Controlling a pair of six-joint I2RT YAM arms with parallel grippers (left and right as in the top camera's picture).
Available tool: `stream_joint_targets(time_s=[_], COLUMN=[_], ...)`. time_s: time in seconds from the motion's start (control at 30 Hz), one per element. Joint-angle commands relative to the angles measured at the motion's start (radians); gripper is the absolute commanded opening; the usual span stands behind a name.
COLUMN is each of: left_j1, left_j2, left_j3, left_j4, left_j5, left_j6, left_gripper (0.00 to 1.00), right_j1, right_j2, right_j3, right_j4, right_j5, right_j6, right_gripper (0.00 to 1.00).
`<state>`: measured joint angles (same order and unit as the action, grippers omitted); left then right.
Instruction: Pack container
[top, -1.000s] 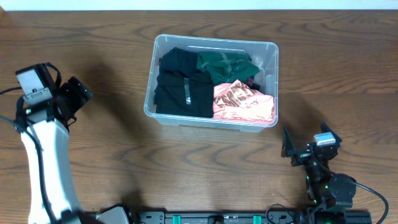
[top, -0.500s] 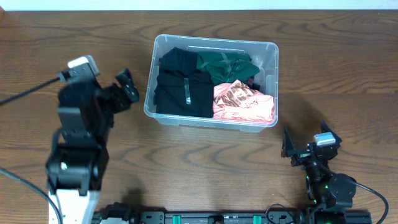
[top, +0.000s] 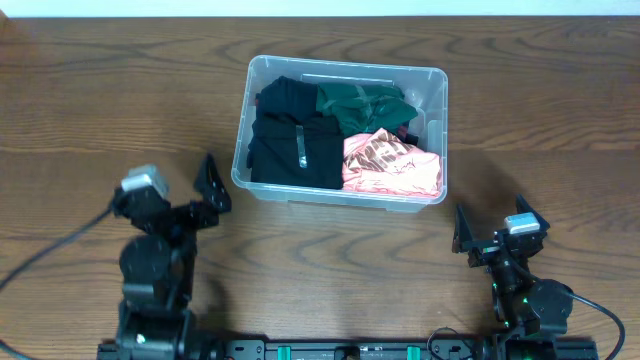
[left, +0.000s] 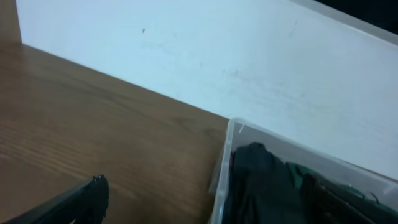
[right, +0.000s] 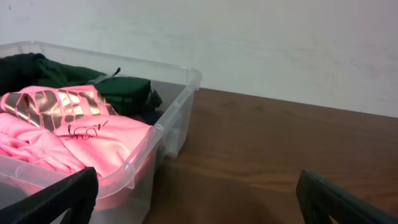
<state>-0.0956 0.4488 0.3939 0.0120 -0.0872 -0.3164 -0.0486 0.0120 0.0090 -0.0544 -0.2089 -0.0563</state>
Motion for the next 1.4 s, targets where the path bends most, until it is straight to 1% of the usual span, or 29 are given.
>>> stream_joint_targets(time_s=[0.0,0.17,0.33,0.43,0.57,0.7,0.93,1.3,1.37], left_j1=[-0.004,-0.004,-0.004,-0.004,-0.001,0.024,0.035,0.035,0.035], left_j2=[-0.116,-0.253,-0.314,-0.34,-0.389,-0.42,-0.422,-0.447,-0.447], left_j3=[-0.112,-0.209,-0.249,-0.259,-0.259,-0.26,-0.277,-0.388,-0.39], left_j4=[0.043,0.05,0.046,0.015,-0.072,-0.134,-0.137,0.002,-0.017], left_j5=[-0.018,0.001,0.001,0.002,0.031,0.035,0.035,0.034,0.035], left_j6=[0.019,0.103,0.215,0.268,0.332,0.332,0.332,0.332,0.331], left_gripper=[0.98,0.98,0.98,0.98,0.98,0.98,0.98,0.98,0.98], right_j1=[-0.009,-0.009,-0.009,-0.009,-0.009,-0.009,-0.009,-0.009,-0.009], right_j2=[-0.007,-0.007,-0.007,-0.007,-0.007,-0.007,-0.007,-0.007,-0.007], right_j3=[-0.003,-0.003,-0.003,-0.003,-0.003,-0.003,-0.003,-0.003,-0.003], right_j4=[-0.001,-0.001,-0.001,-0.001,-0.001,-0.001,-0.001,-0.001,-0.001], right_j5=[0.002,0.002,0.003,0.002,0.002,0.002,0.002,0.003,0.002], right_j6=[-0.012,-0.012,-0.012,-0.012,-0.012,-0.012,-0.012,-0.012,-0.012], right_gripper=[0.99,0.99,0.99,0.99,0.99,0.99,0.99,0.99,0.99])
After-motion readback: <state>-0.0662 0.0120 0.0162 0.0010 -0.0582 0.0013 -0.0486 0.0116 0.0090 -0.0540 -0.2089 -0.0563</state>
